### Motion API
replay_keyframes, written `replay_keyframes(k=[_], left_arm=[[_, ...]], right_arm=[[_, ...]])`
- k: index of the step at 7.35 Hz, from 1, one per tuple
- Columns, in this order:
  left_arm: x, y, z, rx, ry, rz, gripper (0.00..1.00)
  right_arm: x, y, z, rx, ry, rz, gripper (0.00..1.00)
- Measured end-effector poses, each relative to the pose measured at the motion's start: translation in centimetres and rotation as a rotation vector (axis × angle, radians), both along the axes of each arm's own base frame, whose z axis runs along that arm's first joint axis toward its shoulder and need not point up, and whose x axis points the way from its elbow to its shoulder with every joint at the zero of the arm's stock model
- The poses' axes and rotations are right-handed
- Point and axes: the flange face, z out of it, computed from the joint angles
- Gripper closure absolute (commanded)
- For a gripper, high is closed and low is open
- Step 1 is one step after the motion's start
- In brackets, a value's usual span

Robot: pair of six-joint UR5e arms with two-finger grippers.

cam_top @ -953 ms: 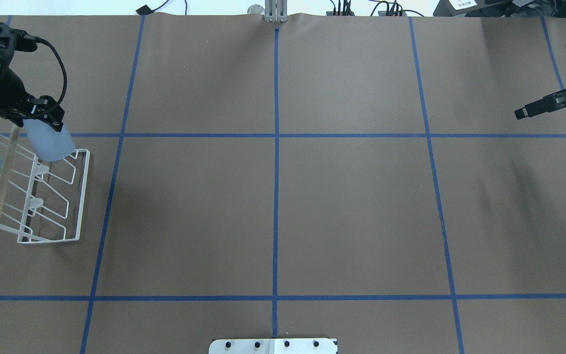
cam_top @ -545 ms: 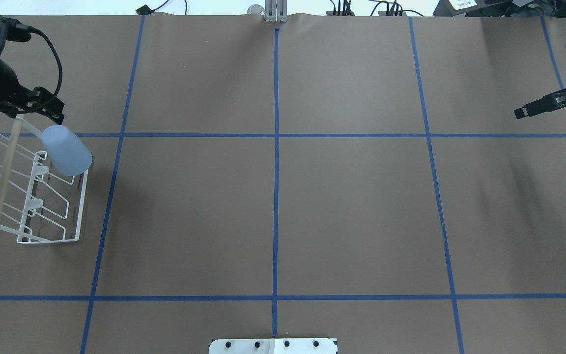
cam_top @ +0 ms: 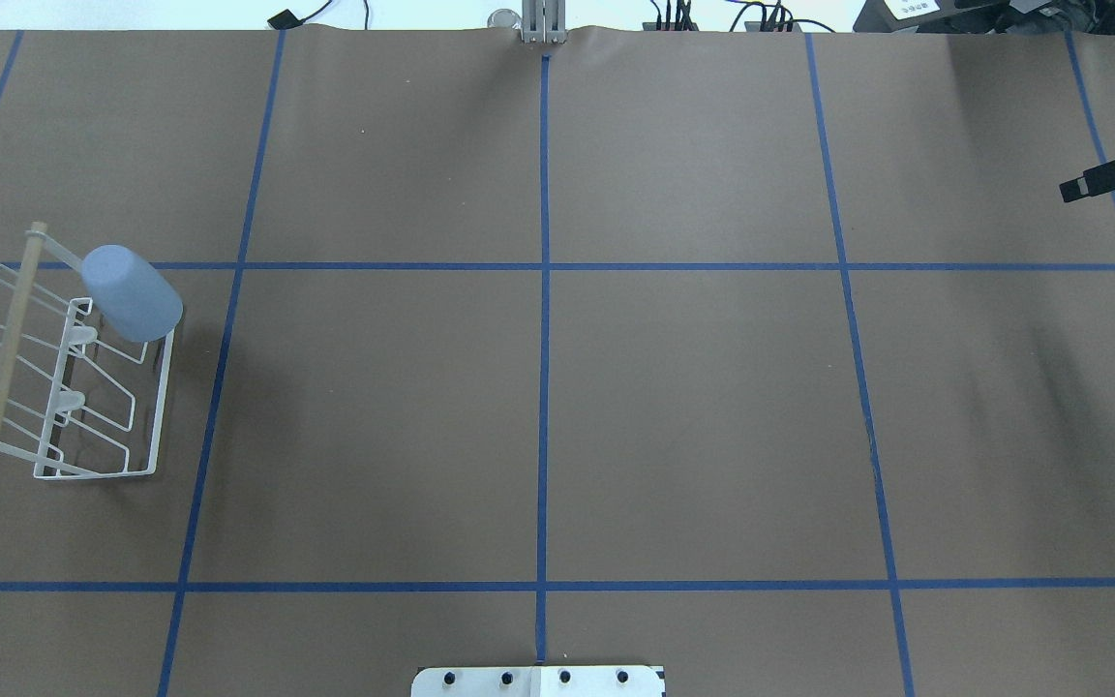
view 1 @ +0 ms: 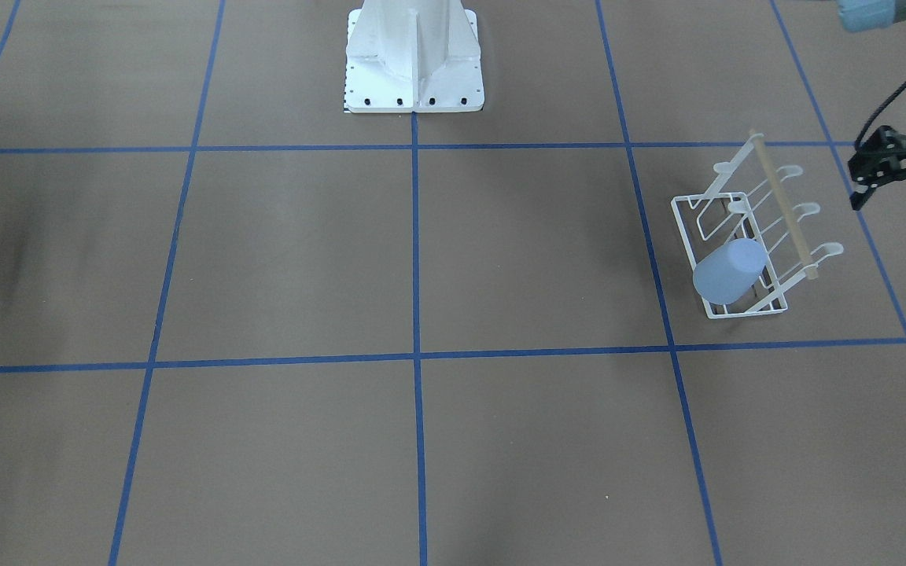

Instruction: Hang cup on cup holder

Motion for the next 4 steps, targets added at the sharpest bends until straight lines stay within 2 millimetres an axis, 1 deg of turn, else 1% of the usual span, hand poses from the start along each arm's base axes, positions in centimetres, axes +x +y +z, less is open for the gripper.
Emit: replay_keyframes(k=[1, 2, 3, 4], left_arm=[[-3.0, 0.0, 2.7, 0.016, -0.032, 0.027, 0.02], [-4.7, 0.3, 4.8, 0.013, -0.050, 0.045, 0.02], [-5.4, 0.5, 6.3, -0.003, -0.059, 0.052, 0.02], [-5.6, 0.6, 7.7, -0.030, -0.054, 0.057, 0.02]], right_arm=[[1.8, 0.2, 0.8, -0.014, 0.021, 0.010, 0.00], [3.9, 0.1, 1.4, -0.025, 0.059, 0.002, 0.00], [6.1, -0.4, 1.2, -0.043, 0.109, -0.023, 0.00], [8.2, -1.4, 0.2, -0.072, 0.156, -0.063, 0.00]])
